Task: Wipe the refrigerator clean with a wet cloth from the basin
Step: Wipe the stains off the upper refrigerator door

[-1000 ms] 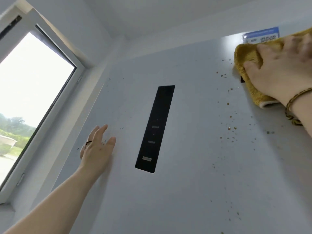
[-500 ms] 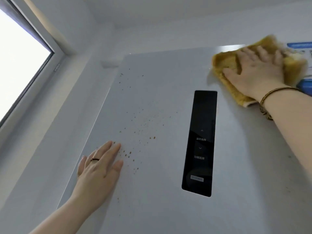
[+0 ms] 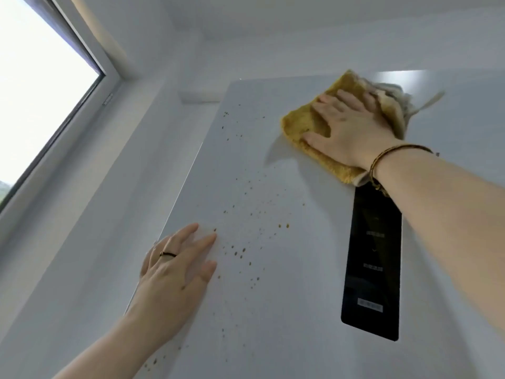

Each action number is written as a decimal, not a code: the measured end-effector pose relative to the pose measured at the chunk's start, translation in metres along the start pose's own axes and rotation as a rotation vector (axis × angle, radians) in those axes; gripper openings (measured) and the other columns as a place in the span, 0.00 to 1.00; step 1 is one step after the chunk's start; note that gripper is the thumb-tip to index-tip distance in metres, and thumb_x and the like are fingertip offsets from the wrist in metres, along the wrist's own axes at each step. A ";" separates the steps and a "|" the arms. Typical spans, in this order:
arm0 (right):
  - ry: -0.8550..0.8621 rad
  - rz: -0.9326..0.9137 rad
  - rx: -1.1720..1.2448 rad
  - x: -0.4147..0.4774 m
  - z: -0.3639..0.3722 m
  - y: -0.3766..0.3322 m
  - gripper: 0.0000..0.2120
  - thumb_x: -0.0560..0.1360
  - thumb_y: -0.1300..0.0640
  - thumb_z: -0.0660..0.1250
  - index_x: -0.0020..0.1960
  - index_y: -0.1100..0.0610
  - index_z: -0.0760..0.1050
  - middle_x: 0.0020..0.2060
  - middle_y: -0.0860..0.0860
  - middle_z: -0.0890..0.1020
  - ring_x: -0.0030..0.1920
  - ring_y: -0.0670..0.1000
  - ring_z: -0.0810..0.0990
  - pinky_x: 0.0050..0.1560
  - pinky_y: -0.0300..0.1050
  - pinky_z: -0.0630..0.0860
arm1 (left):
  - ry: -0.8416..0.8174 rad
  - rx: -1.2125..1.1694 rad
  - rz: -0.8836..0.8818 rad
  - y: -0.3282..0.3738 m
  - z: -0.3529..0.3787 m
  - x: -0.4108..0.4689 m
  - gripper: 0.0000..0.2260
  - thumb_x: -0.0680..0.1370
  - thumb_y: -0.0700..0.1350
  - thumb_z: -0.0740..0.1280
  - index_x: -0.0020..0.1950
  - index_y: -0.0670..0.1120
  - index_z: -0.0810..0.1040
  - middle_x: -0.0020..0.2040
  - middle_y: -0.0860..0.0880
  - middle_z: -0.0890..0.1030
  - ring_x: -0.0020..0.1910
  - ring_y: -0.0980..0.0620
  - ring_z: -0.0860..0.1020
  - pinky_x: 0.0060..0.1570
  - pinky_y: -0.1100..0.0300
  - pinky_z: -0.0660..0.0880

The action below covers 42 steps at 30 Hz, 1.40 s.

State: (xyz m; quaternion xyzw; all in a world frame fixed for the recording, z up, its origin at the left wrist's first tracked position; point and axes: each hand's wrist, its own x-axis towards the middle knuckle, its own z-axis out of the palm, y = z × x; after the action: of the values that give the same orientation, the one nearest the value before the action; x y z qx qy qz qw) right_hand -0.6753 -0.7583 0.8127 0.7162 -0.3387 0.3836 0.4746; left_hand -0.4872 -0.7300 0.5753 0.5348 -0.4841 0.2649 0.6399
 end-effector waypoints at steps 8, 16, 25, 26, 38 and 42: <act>0.023 0.105 -0.008 0.035 0.020 -0.070 0.30 0.79 0.42 0.45 0.76 0.56 0.44 0.76 0.52 0.44 0.75 0.54 0.40 0.72 0.57 0.38 | -0.019 -0.184 -0.239 -0.051 -0.018 0.001 0.22 0.78 0.49 0.58 0.71 0.58 0.58 0.66 0.57 0.65 0.71 0.53 0.58 0.67 0.57 0.55; 0.042 0.219 -0.004 0.080 0.008 -0.080 0.30 0.79 0.43 0.46 0.76 0.57 0.46 0.76 0.52 0.46 0.75 0.55 0.42 0.72 0.58 0.39 | -0.116 -0.190 -0.173 -0.053 -0.024 -0.001 0.27 0.69 0.65 0.57 0.65 0.64 0.52 0.58 0.73 0.57 0.62 0.67 0.60 0.56 0.73 0.54; -0.056 -0.320 0.050 0.077 0.033 -0.161 0.26 0.79 0.43 0.49 0.75 0.51 0.54 0.76 0.48 0.51 0.75 0.51 0.43 0.73 0.55 0.39 | -0.131 -0.193 -0.184 -0.053 -0.023 0.000 0.38 0.49 0.74 0.52 0.57 0.68 0.48 0.55 0.77 0.50 0.59 0.73 0.56 0.57 0.76 0.53; -0.087 -0.369 0.052 0.074 0.032 -0.161 0.26 0.79 0.43 0.50 0.74 0.50 0.55 0.75 0.47 0.52 0.75 0.50 0.43 0.73 0.53 0.39 | -0.113 -0.224 -0.181 -0.053 -0.021 -0.002 0.34 0.55 0.72 0.55 0.58 0.67 0.49 0.55 0.76 0.51 0.60 0.72 0.56 0.58 0.75 0.52; -0.028 -0.188 0.046 0.017 0.043 -0.161 0.29 0.80 0.44 0.46 0.76 0.55 0.44 0.76 0.53 0.44 0.75 0.54 0.40 0.72 0.57 0.37 | -0.141 -0.473 -0.362 -0.040 -0.030 -0.003 0.19 0.79 0.46 0.56 0.70 0.58 0.61 0.61 0.63 0.64 0.61 0.63 0.61 0.61 0.66 0.56; -0.113 -0.362 0.051 -0.004 0.041 -0.153 0.29 0.79 0.42 0.47 0.76 0.52 0.46 0.76 0.49 0.44 0.75 0.51 0.40 0.72 0.54 0.36 | -0.132 -0.556 -0.419 -0.031 -0.034 -0.007 0.18 0.80 0.47 0.53 0.70 0.57 0.62 0.60 0.63 0.66 0.60 0.62 0.62 0.59 0.65 0.57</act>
State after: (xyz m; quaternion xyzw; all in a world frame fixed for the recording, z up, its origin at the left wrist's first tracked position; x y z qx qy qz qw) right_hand -0.5384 -0.7470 0.7343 0.7976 -0.2205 0.2597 0.4977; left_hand -0.4523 -0.7061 0.5573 0.4436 -0.4577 -0.0491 0.7690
